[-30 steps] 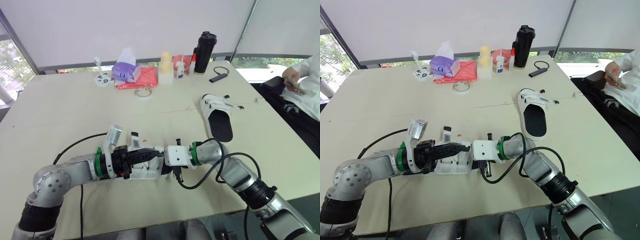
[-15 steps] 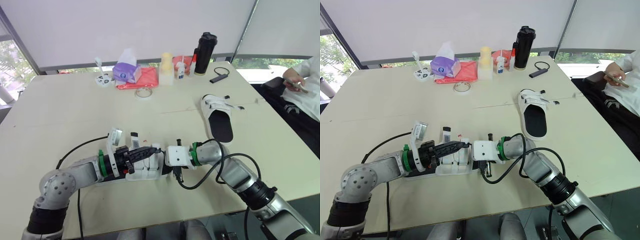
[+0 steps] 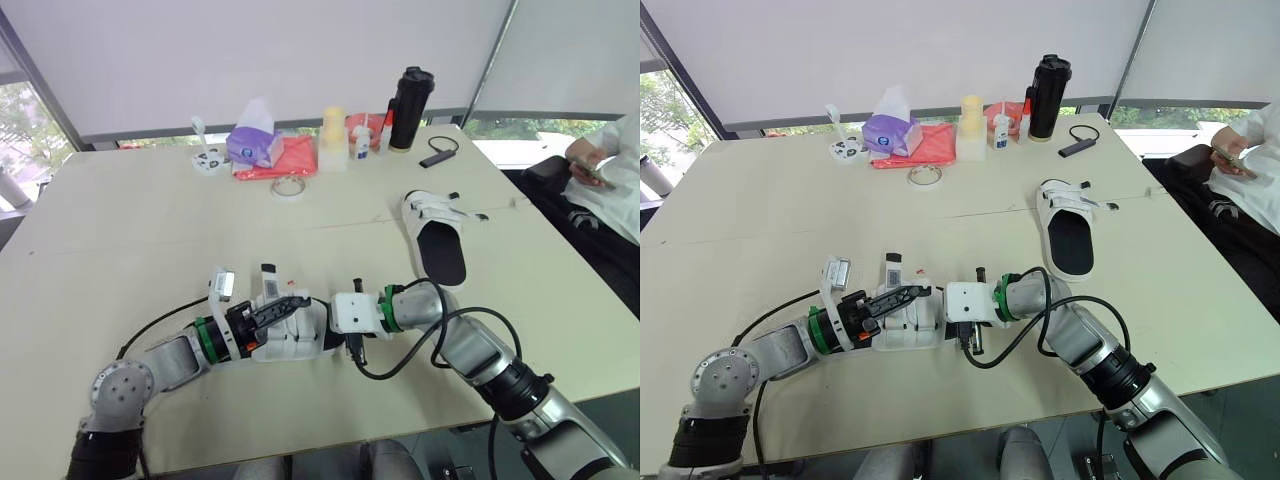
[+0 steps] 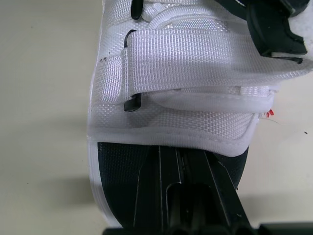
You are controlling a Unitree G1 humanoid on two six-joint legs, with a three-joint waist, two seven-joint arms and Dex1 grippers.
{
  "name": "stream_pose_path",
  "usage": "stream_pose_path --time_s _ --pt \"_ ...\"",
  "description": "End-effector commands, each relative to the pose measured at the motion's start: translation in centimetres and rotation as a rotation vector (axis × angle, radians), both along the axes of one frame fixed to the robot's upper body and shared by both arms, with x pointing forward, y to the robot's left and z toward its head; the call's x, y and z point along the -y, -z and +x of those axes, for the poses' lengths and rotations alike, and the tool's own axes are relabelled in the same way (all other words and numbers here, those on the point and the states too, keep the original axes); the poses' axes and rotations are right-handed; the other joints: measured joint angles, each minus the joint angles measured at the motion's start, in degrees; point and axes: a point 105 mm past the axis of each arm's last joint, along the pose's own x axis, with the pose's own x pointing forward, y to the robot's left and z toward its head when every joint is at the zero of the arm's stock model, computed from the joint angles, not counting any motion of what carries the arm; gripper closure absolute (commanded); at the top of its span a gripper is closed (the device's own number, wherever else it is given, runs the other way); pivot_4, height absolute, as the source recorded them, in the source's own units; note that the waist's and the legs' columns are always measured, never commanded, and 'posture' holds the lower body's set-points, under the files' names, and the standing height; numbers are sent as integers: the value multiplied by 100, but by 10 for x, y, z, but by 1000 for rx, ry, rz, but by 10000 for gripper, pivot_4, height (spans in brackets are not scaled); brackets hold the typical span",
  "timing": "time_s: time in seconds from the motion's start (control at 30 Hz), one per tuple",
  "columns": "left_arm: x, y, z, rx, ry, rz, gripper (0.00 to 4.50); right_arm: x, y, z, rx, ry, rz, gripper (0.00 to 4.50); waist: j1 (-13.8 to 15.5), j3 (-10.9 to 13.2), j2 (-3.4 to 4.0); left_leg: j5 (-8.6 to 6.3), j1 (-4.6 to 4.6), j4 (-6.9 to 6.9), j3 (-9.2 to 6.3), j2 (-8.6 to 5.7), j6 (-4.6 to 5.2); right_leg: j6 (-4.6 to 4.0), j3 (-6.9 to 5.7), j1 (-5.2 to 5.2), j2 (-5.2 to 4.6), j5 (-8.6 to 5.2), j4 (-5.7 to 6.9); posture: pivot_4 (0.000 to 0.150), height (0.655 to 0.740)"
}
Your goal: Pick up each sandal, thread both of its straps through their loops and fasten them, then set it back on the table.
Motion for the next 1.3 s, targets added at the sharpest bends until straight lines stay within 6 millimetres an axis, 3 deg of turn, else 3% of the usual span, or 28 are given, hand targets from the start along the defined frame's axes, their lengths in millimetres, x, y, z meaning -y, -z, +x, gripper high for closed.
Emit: stream_pose_path --time_s 0.03,0.23,0.4,0.77,0.9,1.03,1.17,1.3 --pt "-8 0 4 -3 -50 -18 30156 21 33 1 -89 75 -118 45000 -1 -1 2 0 0 0 0 0 0 0 0 1 0 0 -2 1500 7400" --pt "-11 3 6 -24 -65 -55 279 21 33 1 -89 74 -119 45000 4 -9 5 -1 4 0 0 -1 -1 0 0 7 -1 0 -8 1500 7400" --pt "-16 3 9 -10 -85 -80 279 21 34 0 -92 79 -115 45000 -4 -12 6 -10 10 0 0 -1 -16 0 -1 8 -1 -1 -22 1500 7400" --pt "-16 -66 15 233 -3 -150 279 20 34 1 -92 78 -114 45000 -8 -10 3 -10 6 0 0 -2 -17 0 -2 6 -3 -1 -27 1500 7400" --pt "-10 -78 14 298 66 -95 279 20 33 2 -90 78 -114 45000 -13 -9 3 -9 5 -2 2 -2 -15 0 -2 14 -2 0 -25 1500 7400" --pt "-3 -79 8 339 140 -35 279 19 33 3 -90 78 -114 45000 -14 -8 1 -5 5 -5 2 -2 -7 0 -2 12 -2 0 -24 1500 7400" --pt "3 -62 -2 440 304 206 279 19 33 3 -88 79 -113 45000 -22 -4 0 -9 4 -6 7 -2 -14 0 -2 1 -1 0 -26 1500 7400" --pt "2 -56 4 545 352 321 279 20 33 3 -88 80 -114 45000 -19 -3 -1 -14 -1 -8 11 0 -22 -1 -2 -23 -3 -1 -32 1500 7400"
